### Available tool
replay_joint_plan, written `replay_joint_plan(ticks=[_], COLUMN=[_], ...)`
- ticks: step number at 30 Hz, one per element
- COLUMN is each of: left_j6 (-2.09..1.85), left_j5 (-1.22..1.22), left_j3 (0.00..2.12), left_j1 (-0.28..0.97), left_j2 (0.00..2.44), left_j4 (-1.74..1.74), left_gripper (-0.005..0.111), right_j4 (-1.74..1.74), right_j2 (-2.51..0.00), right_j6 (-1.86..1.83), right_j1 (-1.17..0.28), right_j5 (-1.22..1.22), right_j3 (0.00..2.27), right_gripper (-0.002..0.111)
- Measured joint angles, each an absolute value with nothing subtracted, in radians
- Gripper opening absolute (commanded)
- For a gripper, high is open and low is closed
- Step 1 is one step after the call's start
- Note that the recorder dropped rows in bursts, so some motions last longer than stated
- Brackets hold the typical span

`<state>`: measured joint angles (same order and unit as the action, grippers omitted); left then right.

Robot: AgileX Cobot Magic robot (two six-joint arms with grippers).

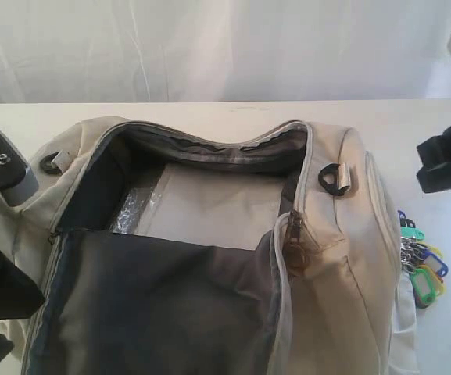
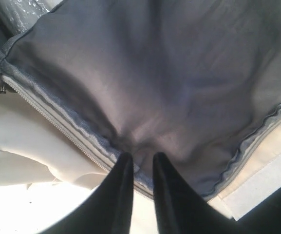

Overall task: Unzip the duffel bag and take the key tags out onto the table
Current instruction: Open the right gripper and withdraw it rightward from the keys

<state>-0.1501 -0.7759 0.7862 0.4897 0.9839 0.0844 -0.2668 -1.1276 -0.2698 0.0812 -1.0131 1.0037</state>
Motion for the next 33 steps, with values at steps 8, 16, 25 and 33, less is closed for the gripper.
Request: replay_joint_plan(ticks=[8, 16, 25, 33], left_j6=[-0.152, -0.154, -0.154, -0.154], left_j5=[-0.772, -0.770, -0.770, -0.768], left_j3=[0.786, 0.786, 0.786, 0.786], left_j1=[0.490, 0.490, 0.490, 0.461], left_j2=[0.984, 0.984, 0.984, 0.955], left_j4=[0.084, 0.084, 0.084, 0.089], left_gripper=[0.021, 0.021, 0.021, 0.021], right_j4=[-0.263, -0.263, -0.266, -0.273], right_j2=[-0.900, -0.685, -0.558, -0.444], right_j6=[-0.268, -0.268, -0.261, -0.223], right_j1=[0.081, 0.081, 0.081, 0.081], right_j5=[-1.081, -1.085, -1.120, -1.150], right_j3=[0.997, 0.939, 0.882, 0.809], right_gripper=[0.000, 0.000, 0.000, 0.000])
